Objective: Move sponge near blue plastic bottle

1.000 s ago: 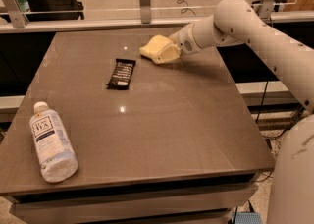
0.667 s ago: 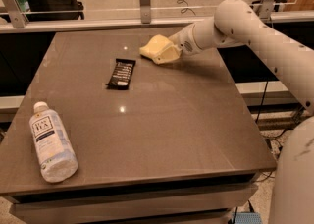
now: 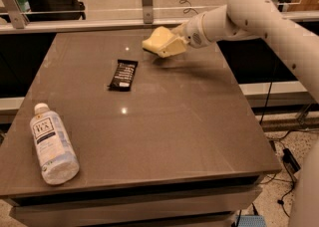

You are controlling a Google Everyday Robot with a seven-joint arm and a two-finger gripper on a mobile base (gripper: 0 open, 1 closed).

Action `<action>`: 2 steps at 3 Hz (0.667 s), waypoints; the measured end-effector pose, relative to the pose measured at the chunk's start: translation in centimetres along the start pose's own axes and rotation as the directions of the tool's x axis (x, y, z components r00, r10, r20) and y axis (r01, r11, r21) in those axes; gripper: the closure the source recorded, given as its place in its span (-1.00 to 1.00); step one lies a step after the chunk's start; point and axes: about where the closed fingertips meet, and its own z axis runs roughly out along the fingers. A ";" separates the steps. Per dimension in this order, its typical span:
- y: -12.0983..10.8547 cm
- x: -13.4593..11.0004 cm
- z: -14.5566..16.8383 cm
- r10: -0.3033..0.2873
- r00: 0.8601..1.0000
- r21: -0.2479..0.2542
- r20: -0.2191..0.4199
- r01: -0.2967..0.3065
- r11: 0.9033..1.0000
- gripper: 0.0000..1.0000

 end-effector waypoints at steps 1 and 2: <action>2.6 -2.0 -2.3 -0.068 0.997 -0.039 0.020 0.069 0.997 1.00; 7.0 -3.0 -3.9 -0.143 0.990 -0.118 0.019 0.144 0.983 1.00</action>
Offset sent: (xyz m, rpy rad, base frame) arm -0.1303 0.0337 0.0459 -0.0849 -0.0457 0.3009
